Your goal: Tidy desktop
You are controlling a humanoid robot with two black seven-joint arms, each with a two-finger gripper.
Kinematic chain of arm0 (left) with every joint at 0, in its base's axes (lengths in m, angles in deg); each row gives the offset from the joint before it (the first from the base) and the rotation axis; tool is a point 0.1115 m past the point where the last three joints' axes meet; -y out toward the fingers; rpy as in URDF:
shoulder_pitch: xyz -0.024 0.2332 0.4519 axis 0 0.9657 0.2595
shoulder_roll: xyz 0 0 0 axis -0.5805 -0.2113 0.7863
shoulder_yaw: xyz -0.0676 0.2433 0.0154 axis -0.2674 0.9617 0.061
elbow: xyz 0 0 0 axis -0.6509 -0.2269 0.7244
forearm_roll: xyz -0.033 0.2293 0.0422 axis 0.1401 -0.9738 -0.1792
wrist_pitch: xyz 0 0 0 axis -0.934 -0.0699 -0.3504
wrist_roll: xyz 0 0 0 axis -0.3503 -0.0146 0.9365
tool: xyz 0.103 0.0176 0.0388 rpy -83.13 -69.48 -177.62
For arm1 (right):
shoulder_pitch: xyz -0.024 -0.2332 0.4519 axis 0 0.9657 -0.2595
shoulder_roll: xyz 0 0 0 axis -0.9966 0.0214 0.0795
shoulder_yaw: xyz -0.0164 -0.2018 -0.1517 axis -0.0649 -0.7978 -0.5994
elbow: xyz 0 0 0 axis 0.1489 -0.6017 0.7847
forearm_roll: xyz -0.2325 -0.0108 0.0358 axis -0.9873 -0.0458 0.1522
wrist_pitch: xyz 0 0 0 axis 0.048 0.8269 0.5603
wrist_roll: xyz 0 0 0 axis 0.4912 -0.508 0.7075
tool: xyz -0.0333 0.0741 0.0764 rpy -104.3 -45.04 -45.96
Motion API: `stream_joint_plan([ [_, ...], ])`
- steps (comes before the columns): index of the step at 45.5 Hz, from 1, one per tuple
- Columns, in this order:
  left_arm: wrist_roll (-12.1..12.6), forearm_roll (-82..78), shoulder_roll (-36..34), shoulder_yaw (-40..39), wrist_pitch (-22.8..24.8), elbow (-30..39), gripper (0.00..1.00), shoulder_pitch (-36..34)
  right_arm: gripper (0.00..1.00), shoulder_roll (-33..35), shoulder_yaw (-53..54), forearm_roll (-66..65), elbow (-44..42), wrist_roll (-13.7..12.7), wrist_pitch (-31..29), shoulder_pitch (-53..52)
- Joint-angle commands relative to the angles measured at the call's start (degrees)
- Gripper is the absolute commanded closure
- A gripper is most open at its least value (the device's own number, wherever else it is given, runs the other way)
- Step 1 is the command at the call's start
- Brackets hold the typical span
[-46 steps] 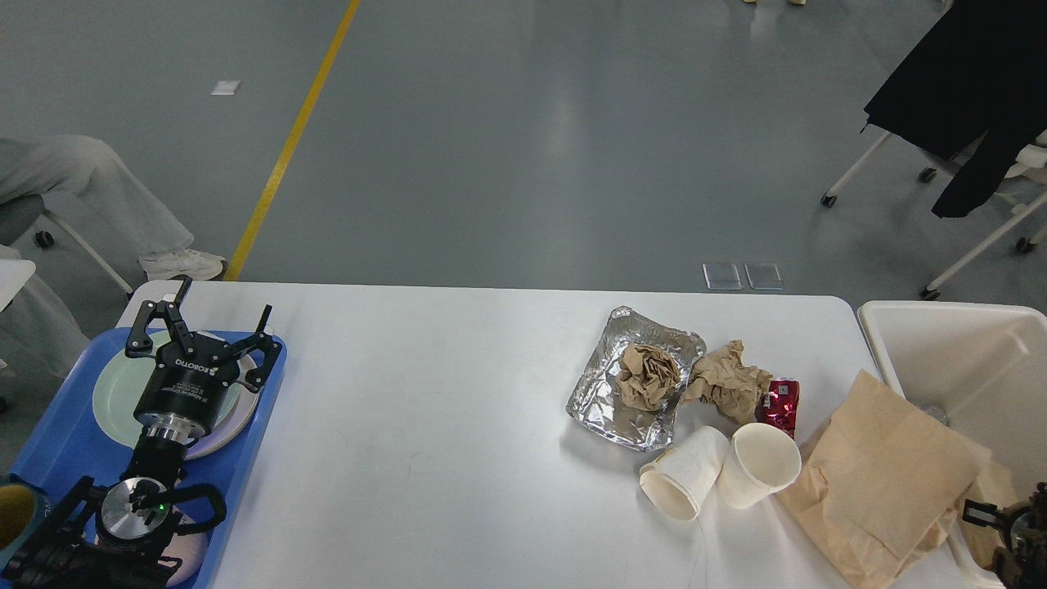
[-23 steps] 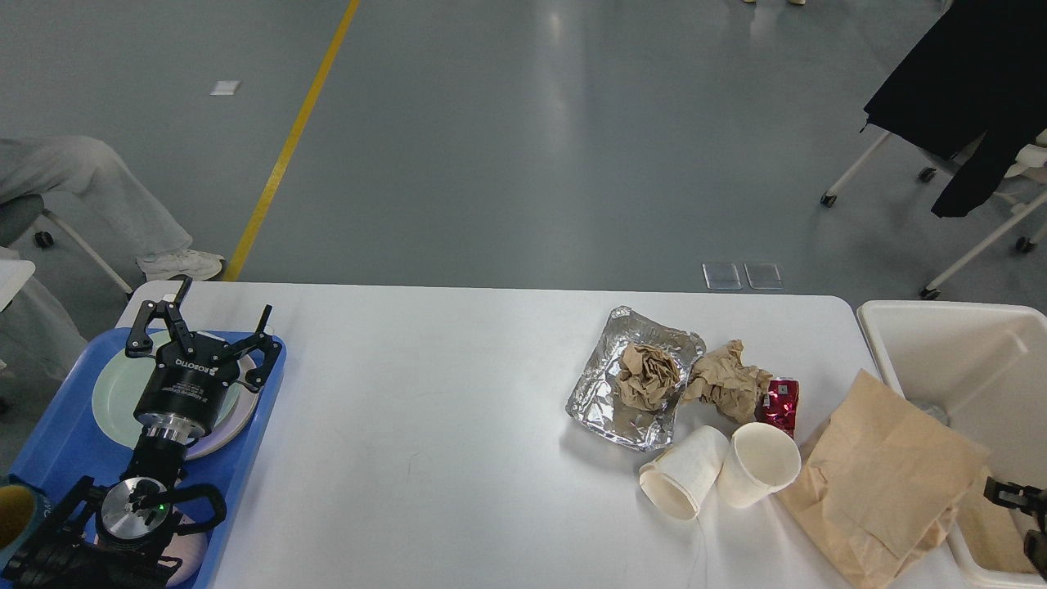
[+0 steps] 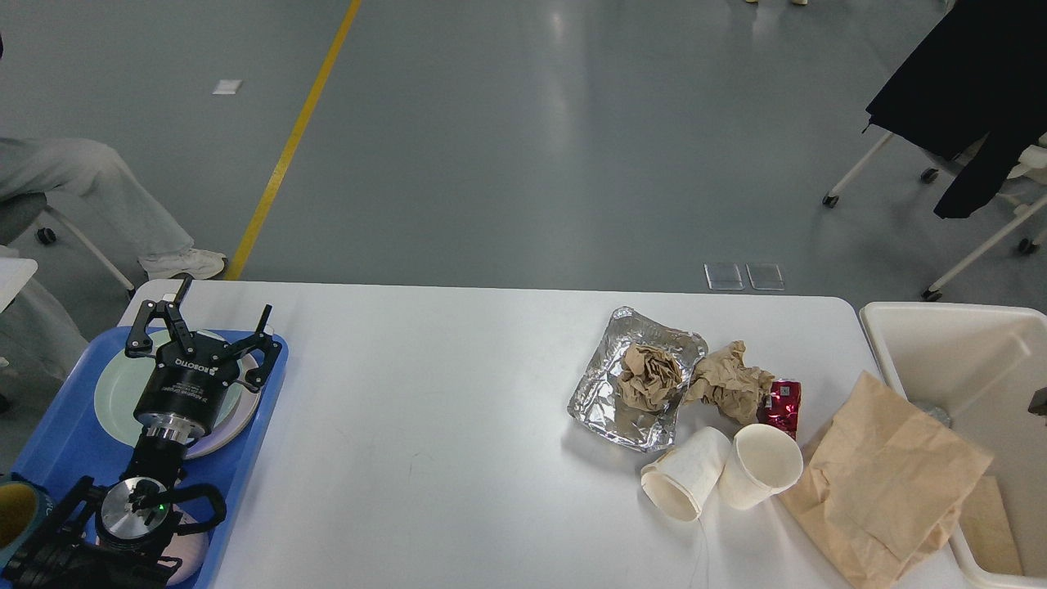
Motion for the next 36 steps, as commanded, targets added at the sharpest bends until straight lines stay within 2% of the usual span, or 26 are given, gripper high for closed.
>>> stream_joint_plan([
  [1, 0.0, 0.0, 0.0, -0.1, 0.1, 0.0, 0.04, 0.0, 0.0, 1.4, -7.2, -4.2, 11.8, -1.7, -5.1, -15.9],
  [7, 0.0, 0.0, 0.0, 0.0, 0.0, 0.0, 0.04, 0.0, 0.0, -1.9, -18.8, -6.0, 27.9, -2.5, -5.7, -33.9],
  [12, 0.0, 0.0, 0.0, 0.0, 0.1, 0.0, 0.04, 0.0, 0.0, -9.4, -24.6, -5.8, 38.2, -2.5, -6.2, -45.7],
  [17, 0.0, 0.0, 0.0, 0.0, 0.0, 0.0, 0.04, 0.0, 0.0, -17.3, -26.6, -5.4, 47.8, -2.3, -10.1, -55.5],
  [25, 0.0, 0.0, 0.0, 0.0, 0.0, 0.0, 0.04, 0.0, 0.0, -17.3, -24.1, 1.1, 59.7, -2.3, -11.4, -66.4],
  [36, 0.0, 0.0, 0.0, 0.0, 0.0, 0.0, 0.04, 0.0, 0.0, -17.6, -19.7, 2.5, 72.5, -2.2, -10.9, -81.2],
])
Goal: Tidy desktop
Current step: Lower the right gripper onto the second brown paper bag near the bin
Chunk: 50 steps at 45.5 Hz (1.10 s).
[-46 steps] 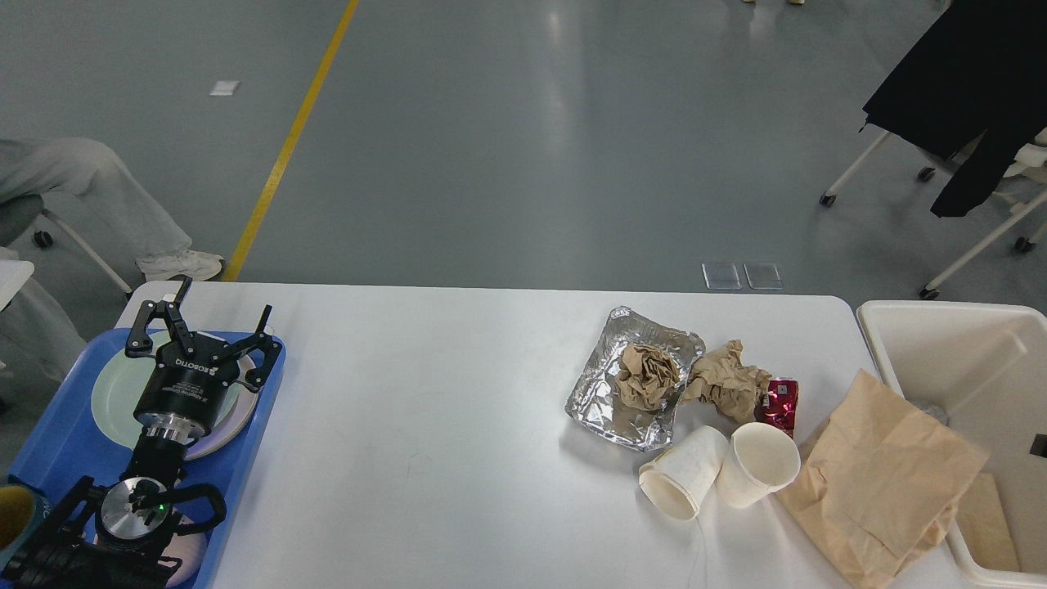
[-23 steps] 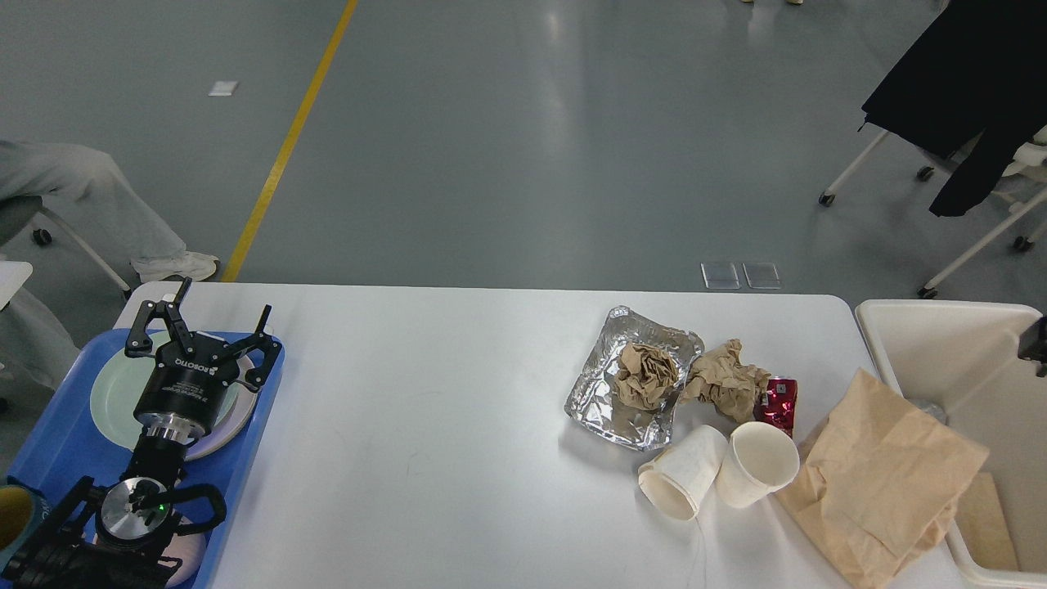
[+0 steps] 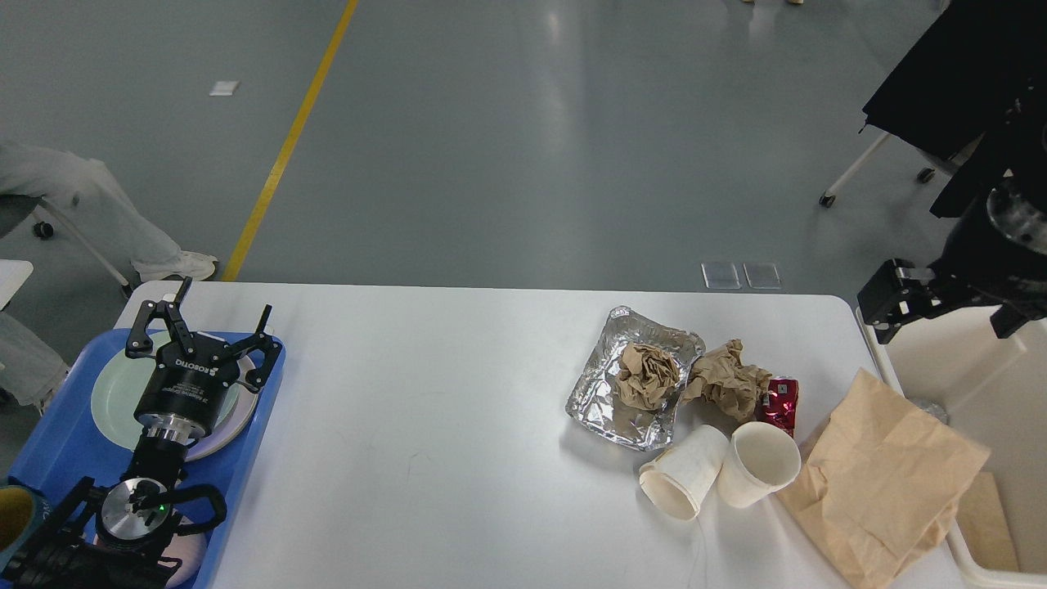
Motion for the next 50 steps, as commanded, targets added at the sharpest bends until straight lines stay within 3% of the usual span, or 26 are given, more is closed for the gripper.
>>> stream_joint_plan([
  [1, 0.0, 0.0, 0.0, 0.0, 0.0, 0.0, 0.04, 0.0, 0.0, -0.1, 3.3, 0.5, 3.7, -0.1, 0.8, -4.3],
  [11, 0.0, 0.0, 0.0, 0.0, 0.0, 0.0, 0.04, 0.0, 0.0, 0.3, 3.2, 1.0, 3.3, -0.1, 8.0, 0.4],
  [23, 0.0, 0.0, 0.0, 0.0, 0.0, 0.0, 0.04, 0.0, 0.0, 1.0, 3.8, 1.1, -6.4, -0.3, 19.8, 20.0],
  [36, 0.0, 0.0, 0.0, 0.0, 0.1, 0.0, 0.04, 0.0, 0.0, 1.1, 10.4, 9.7, -28.7, -0.3, 19.9, 47.2],
  [50, 0.0, 0.0, 0.0, 0.0, 0.0, 0.0, 0.04, 0.0, 0.0, -0.3, 13.0, 11.5, -41.4, -0.3, 20.7, 61.7],
])
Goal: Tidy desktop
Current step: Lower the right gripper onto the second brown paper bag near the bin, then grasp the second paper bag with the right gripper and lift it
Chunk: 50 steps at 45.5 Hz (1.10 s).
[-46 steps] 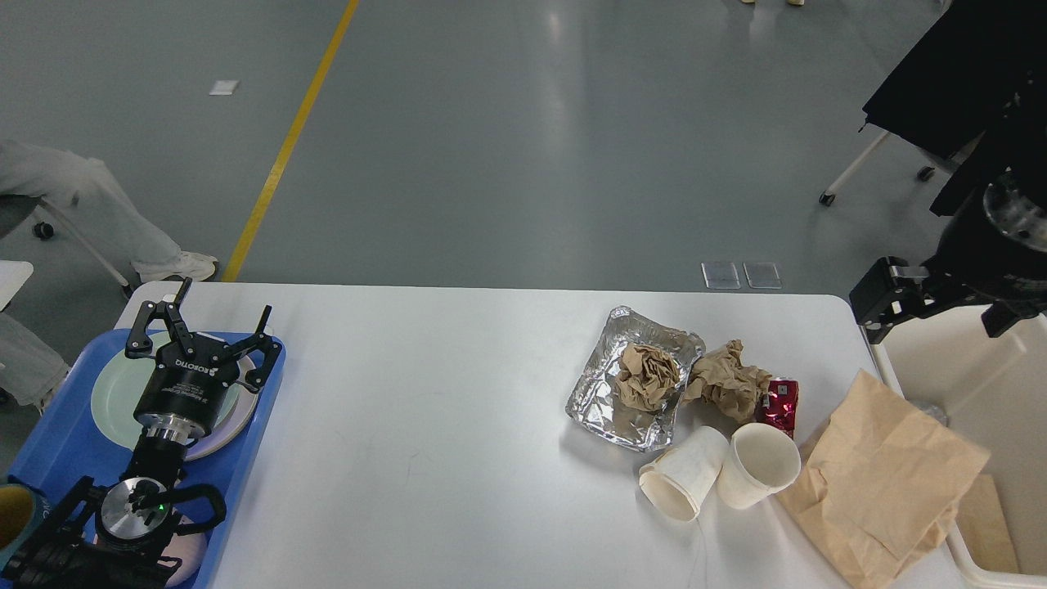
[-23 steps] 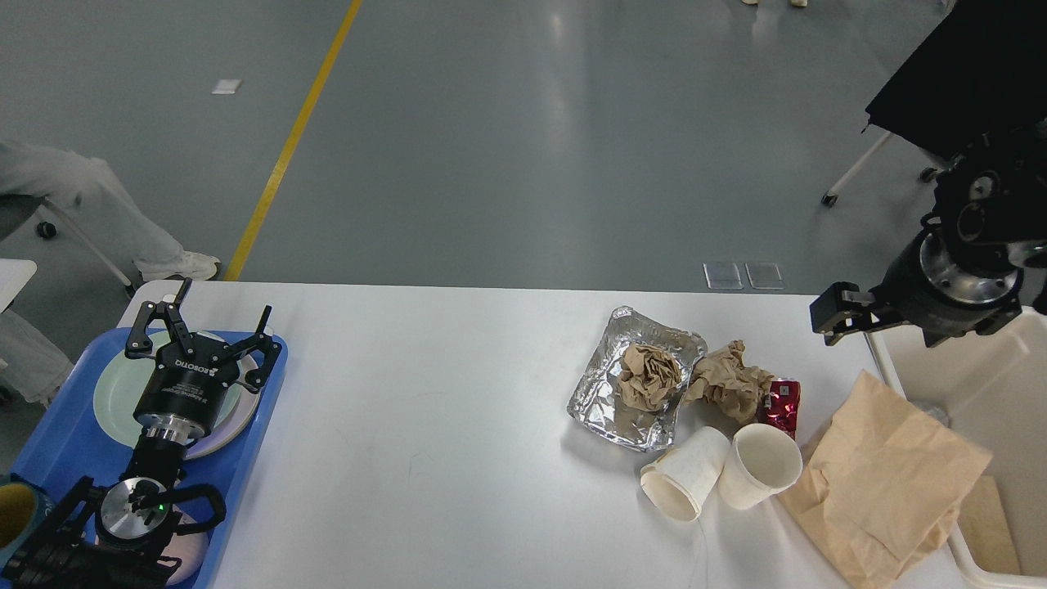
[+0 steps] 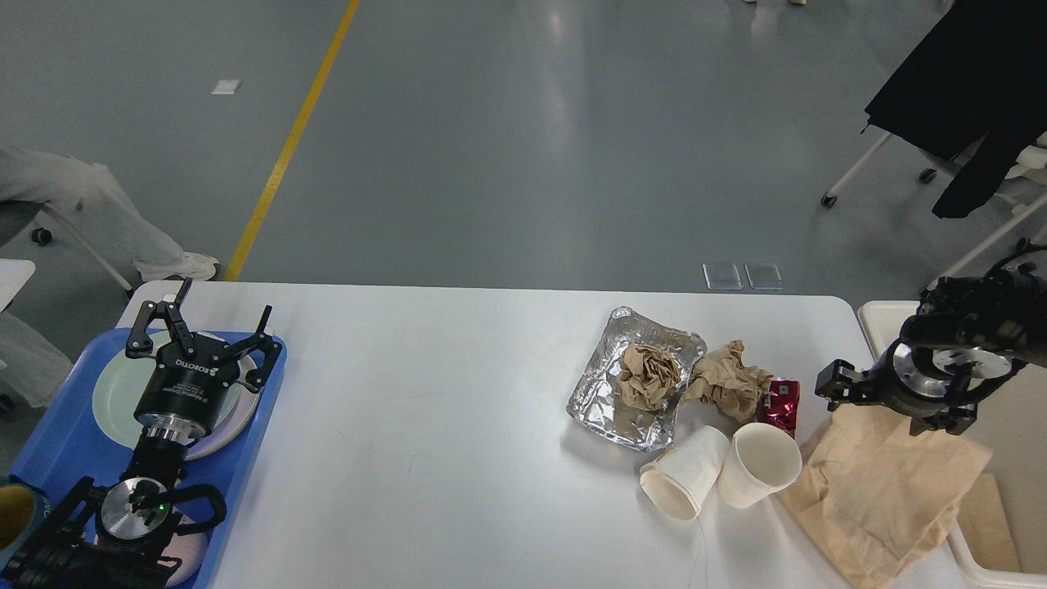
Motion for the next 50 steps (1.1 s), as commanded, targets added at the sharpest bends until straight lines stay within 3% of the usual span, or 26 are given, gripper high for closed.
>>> stream_joint_plan([
  [1, 0.0, 0.0, 0.0, 0.0, 0.0, 0.0, 0.04, 0.0, 0.0, -0.5, 2.2, 0.7, -4.4, 0.0, 0.5, 5.3],
  [9, 0.0, 0.0, 0.0, 0.0, 0.0, 0.0, 0.04, 0.0, 0.0, -1.5, 5.9, 1.5, -7.4, 0.0, 0.6, 10.0],
  [28, 0.0, 0.0, 0.0, 0.0, 0.0, 0.0, 0.04, 0.0, 0.0, -1.5, 7.2, 2.9, -7.0, 0.0, -0.2, 9.0],
  [50, 0.0, 0.0, 0.0, 0.0, 0.0, 0.0, 0.04, 0.0, 0.0, -4.8, 7.2, 2.9, -12.0, 0.0, 4.7, 15.8],
])
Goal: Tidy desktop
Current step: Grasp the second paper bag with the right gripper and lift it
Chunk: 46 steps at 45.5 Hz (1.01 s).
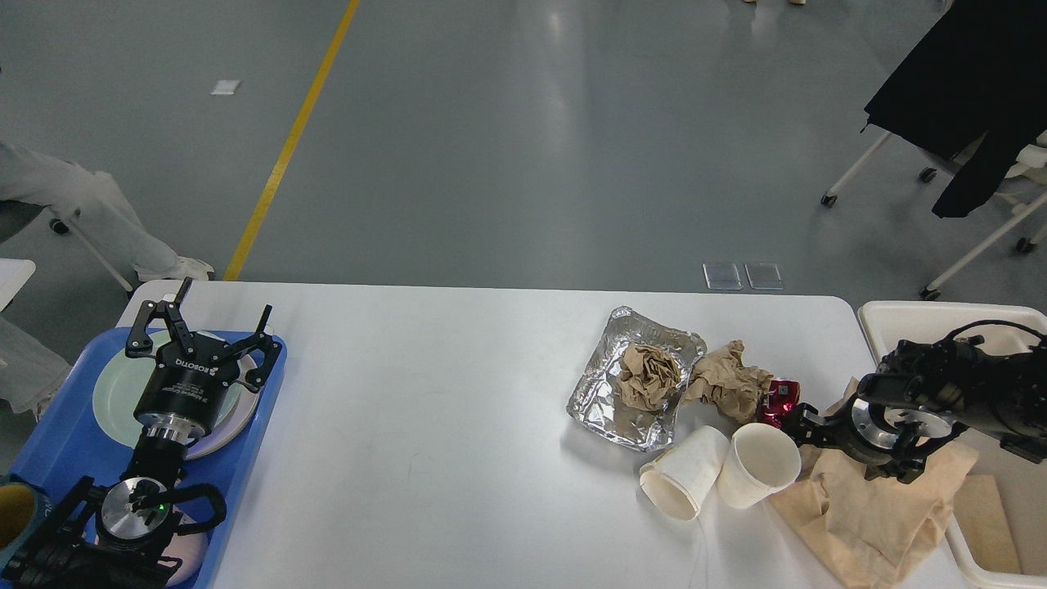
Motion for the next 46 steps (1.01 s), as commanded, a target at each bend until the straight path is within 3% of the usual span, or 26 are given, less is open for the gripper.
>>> stream_joint_plan([
  [1, 0.0, 0.0, 0.0, 0.0, 0.0, 0.0, 0.04, 0.0, 0.02, -0.6, 0.1, 0.0, -1.2, 0.0, 1.3, 1.0],
  [4, 0.0, 0.0, 0.0, 0.0, 0.0, 0.0, 0.04, 0.0, 0.09, -0.8, 0.0, 0.0, -1.2, 0.0, 1.9, 1.7],
  [10, 0.0, 0.0, 0.0, 0.0, 0.0, 0.0, 0.04, 0.0, 0.47, -0.9, 0.1, 0.1, -1.4, 0.0, 3.0, 3.2],
  [17, 0.0, 0.0, 0.0, 0.0, 0.0, 0.0, 0.04, 0.0, 0.72, -1.1, 0.2, 0.0, -1.3, 0.0, 4.7, 4.1],
  [21, 0.0, 0.0, 0.0, 0.0, 0.0, 0.0, 0.04, -0.1, 0.98, -1.1, 0.2, 0.0, -1.1, 0.0, 4.9, 4.1],
  [46, 0.0, 0.0, 0.0, 0.0, 0.0, 0.0, 0.04, 0.0, 1.0, -0.2, 0.2, 0.0, -0.5, -0.4, 5.3, 3.8],
])
